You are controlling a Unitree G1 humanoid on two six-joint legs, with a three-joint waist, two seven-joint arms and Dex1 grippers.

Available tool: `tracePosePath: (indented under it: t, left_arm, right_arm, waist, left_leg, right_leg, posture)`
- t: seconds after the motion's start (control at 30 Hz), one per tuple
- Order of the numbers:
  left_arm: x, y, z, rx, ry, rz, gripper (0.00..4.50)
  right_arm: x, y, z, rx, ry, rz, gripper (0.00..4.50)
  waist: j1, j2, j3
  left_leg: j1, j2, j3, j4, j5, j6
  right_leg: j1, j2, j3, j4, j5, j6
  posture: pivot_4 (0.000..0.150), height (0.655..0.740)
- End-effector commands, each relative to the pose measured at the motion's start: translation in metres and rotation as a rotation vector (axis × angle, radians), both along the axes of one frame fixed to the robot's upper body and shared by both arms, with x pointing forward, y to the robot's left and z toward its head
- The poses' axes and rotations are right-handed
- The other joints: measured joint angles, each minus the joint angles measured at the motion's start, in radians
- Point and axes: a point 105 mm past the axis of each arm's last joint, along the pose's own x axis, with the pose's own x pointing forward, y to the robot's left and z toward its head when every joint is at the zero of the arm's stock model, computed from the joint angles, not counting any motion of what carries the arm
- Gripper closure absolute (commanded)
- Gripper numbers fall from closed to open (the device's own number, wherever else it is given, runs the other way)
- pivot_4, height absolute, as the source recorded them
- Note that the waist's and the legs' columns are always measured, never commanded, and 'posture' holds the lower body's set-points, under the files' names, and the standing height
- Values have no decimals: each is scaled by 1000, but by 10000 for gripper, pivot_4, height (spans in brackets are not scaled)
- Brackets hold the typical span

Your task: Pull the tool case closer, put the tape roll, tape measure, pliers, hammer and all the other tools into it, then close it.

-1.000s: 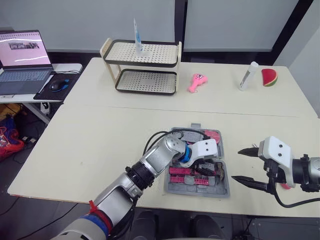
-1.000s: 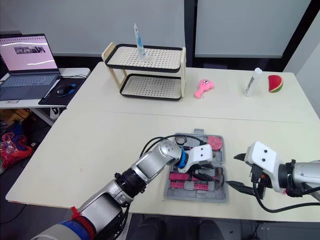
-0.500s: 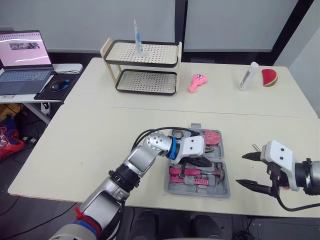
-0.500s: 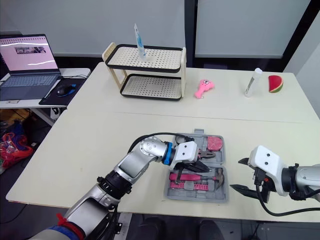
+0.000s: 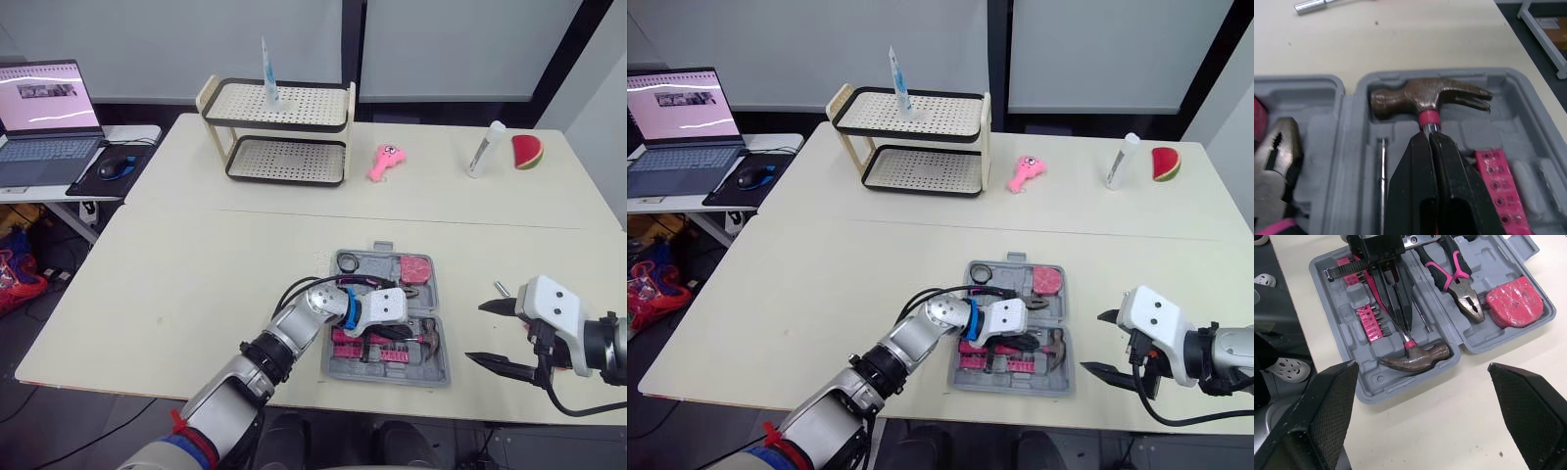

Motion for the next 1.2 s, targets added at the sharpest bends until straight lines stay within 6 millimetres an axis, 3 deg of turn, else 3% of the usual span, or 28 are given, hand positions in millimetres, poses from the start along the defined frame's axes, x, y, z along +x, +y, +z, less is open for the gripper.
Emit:
tracePosePath:
  t: [0.03,0.23,0.3,0.47,0.53,0.57,0.67,0.77,0.87,0.93,1.07,1.2]
  left_arm:
    - [-5,0,-10,40,-29,-33,44590]
    - [-3,3,-20,63,-46,-15,44590]
    - [1,2,-13,21,-52,1,44590]
    - [17,6,17,-96,-102,35,44590]
    - [44,22,63,-245,-126,146,44590]
    - [53,34,81,-290,-161,173,44590]
    - [76,88,116,-322,-213,274,38933]
    - [81,149,134,-308,-189,369,30324]
    - [69,204,131,-282,-92,459,20611]
    - [56,244,119,-216,-73,535,14699]
    - [31,299,105,-155,-58,699,799]
    - [10,337,92,-129,-53,855,343]
  right_arm:
    - [2,-1,7,-16,-42,10,0]
    - [4,-1,6,-15,-42,13,0]
    - [4,-2,5,-17,-41,12,0]
    - [8,-7,4,-27,-45,7,0]
    - [18,-13,8,-13,-76,-10,0]
    - [24,-17,12,-14,-111,-20,0]
    - [34,-33,20,-30,-172,-41,0]
    - [34,-52,21,-44,-169,-67,0]
    - [31,-73,22,-50,-169,-105,0]
    - [27,-88,25,-29,-179,-147,0]
    - [15,-116,29,6,-178,-243,0]
    - [7,-137,24,-8,-164,-314,0]
  waist:
    - [0,0,0]
    - [0,0,-1]
    - [1,0,-1]
    - [-2,0,-1]
    - [-4,-1,-1]
    - [-5,-1,-1]
    - [-7,-1,-1]
    - [-13,0,-1]
    - [-15,1,-2]
    - [-18,1,-1]
    - [-17,0,-1]
    - [-14,0,-1]
  left_leg:
    - [0,0,0,0,0,0]
    - [0,0,0,0,0,0]
    - [1,0,0,0,0,0]
    - [1,0,0,0,0,0]
    - [1,0,1,0,0,0]
    - [1,1,1,0,0,0]
    - [1,1,0,0,0,0]
    - [1,1,1,-1,0,0]
    - [0,1,2,-1,0,0]
    - [0,1,2,-1,0,0]
    - [1,1,-1,-1,0,0]
    - [3,1,-2,-1,-2,4]
  right_leg:
    - [0,0,0,0,0,0]
    - [1,0,0,0,0,0]
    - [1,0,0,0,0,0]
    - [0,0,0,0,0,0]
    - [0,0,0,0,0,0]
    - [-1,0,0,1,0,0]
    - [-1,0,-1,1,0,0]
    - [-1,1,-1,1,0,0]
    - [0,1,-1,1,0,0]
    - [0,0,-1,0,0,0]
    - [-1,-4,0,-1,0,0]
    - [1,-6,0,0,0,0]
  posture:
    - [1500,7400]
    - [1500,7400]
    - [1500,7400]
    - [1500,7400]
    - [1500,7400]
    - [1500,7400]
    - [1500,7400]
    - [1500,7400]
    - [1500,7400]
    - [1500,7400]
    - [1500,7400]
    - [1500,7400]
